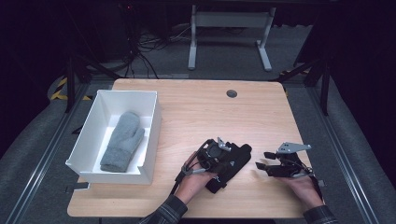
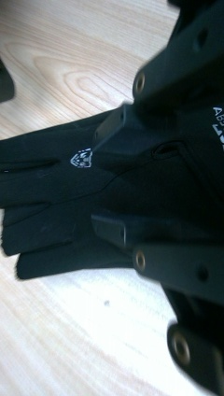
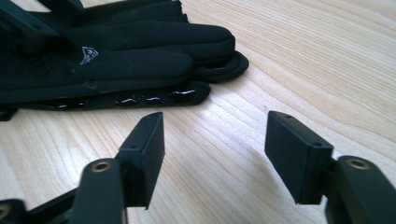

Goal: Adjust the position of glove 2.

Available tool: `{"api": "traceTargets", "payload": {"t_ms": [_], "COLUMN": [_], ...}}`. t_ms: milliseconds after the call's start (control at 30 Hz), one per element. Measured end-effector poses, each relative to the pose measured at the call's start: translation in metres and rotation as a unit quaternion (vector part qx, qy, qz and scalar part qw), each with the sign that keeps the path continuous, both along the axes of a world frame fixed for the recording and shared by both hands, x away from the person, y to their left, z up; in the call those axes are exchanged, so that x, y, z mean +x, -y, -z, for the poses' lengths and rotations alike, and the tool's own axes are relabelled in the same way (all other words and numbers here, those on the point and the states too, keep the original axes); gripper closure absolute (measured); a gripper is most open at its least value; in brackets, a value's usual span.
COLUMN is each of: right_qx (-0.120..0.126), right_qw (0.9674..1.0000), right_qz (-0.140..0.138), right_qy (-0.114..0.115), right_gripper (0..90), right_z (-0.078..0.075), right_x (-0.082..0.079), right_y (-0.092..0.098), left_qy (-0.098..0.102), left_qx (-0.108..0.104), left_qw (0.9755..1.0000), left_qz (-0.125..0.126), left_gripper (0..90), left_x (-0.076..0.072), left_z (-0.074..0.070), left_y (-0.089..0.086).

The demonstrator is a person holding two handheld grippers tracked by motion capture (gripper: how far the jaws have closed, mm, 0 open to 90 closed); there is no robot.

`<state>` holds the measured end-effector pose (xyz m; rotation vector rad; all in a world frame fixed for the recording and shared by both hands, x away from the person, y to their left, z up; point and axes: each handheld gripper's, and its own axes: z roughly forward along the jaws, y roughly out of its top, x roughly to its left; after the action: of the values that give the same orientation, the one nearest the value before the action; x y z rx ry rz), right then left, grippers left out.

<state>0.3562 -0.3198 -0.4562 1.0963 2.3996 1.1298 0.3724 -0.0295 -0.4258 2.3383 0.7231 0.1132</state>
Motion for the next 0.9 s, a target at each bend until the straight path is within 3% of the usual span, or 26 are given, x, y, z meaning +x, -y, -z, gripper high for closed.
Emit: {"api": "traceTargets", "payload": {"t_ms": [67,100,200,433,700,833,900], "right_qx": [-0.004,-0.008,-0.011,-0.019,-0.026,-0.03,-0.031], "right_qw": [1.0,1.0,0.9999,0.9998,0.9996,0.9995,0.9995], "right_qz": [0.003,0.002,0.003,0.001,-0.001,-0.001,-0.001], "right_qy": [0.002,0.005,0.008,0.009,0.009,0.01,0.011], "right_gripper": [35.7,34.4,33.3,31.5,31.3,31.1,30.9], "right_z": [0.0,0.0,0.001,0.004,0.006,0.006,0.006], "right_x": [0.0,0.0,0.0,0.0,0.0,0.0,0.0], "right_y": [0.0,0.0,0.0,-0.001,-0.002,-0.002,-0.002], "left_qy": [0.007,0.016,0.019,0.004,-0.01,-0.016,-0.024], "left_qx": [-0.01,-0.018,-0.025,-0.02,-0.007,-0.015,-0.019], "left_qw": [0.9999,0.9997,0.9993,0.9995,0.9996,0.9995,0.9993], "left_qz": [-0.003,-0.011,-0.019,-0.023,-0.024,-0.025,-0.021], "left_gripper": [49.7,43.4,34.4,20.3,18.7,19.1,23.3], "left_x": [0.0,0.001,0.007,0.02,0.027,0.029,0.03], "left_z": [-0.004,-0.007,-0.007,0.007,0.025,0.03,0.031], "left_y": [-0.005,-0.01,-0.017,-0.019,-0.012,-0.013,-0.014]}}
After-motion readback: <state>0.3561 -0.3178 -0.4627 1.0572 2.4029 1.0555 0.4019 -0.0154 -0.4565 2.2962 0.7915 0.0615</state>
